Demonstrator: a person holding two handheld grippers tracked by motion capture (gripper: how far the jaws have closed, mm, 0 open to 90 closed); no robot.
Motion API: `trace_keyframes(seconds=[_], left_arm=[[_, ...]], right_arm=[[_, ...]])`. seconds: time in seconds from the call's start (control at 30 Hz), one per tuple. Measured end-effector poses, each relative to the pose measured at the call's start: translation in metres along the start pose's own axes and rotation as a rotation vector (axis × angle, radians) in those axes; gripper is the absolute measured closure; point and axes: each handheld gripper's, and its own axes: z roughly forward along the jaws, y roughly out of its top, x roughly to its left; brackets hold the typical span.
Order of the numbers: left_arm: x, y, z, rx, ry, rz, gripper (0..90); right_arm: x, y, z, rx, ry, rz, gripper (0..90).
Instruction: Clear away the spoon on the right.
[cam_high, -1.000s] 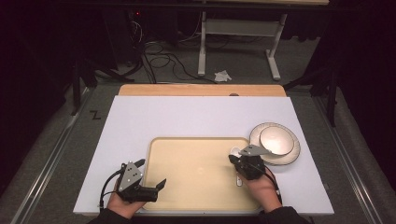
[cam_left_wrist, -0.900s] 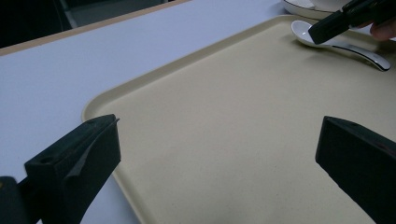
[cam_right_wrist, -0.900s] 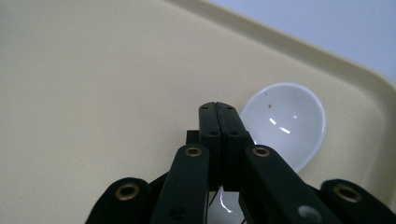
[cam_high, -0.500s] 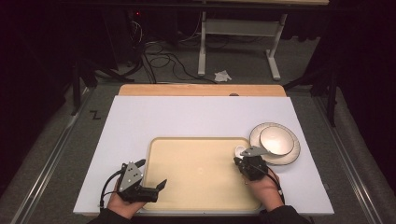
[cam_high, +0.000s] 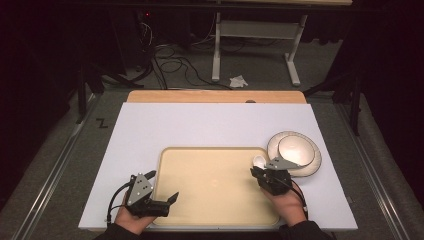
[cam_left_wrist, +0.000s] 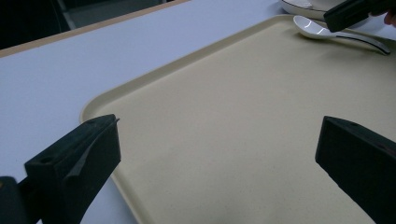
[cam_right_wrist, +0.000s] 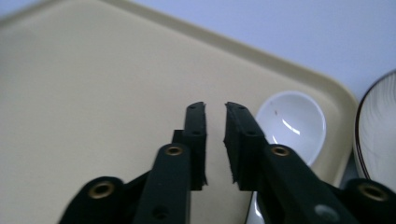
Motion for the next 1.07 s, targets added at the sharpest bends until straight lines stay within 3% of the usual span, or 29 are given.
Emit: trace_keyframes(seconds=[0.17,0.27,0.33,0.47,0.53,0.77,1.07], left_arm=[[0.0,0.0,0.0,-0.001,-0.002,-0.002,0.7],[0.0,0.0,0.0,0.0,0.0,-0.002,0.6],[0.0,0.0,0.0,0.0,0.002,-0.003,0.4],[0.0,0.0,0.0,-0.002,0.0,-0.012,0.2],[0.0,0.0,0.0,-0.008,0.003,-0.013,0.2],[0.0,0.0,0.0,-0.012,0.012,-0.011,0.2],[-0.001,0.0,0.002,-0.001,0.008,-0.003,0.1]], right_arm=[[0.003,0.001,-0.022,-0.145,0.047,-0.009,49.0],[0.001,0.001,-0.034,-0.191,0.071,-0.019,30.8],[0.0,-0.001,-0.041,-0.215,0.052,-0.016,18.7],[-0.007,-0.008,-0.054,-0.213,0.004,-0.004,5.0],[-0.012,-0.013,-0.061,-0.209,-0.015,0.013,0.9],[-0.028,-0.032,-0.082,-0.222,-0.048,0.048,0.4],[-0.032,-0.035,-0.082,-0.229,-0.051,0.059,0.6]])
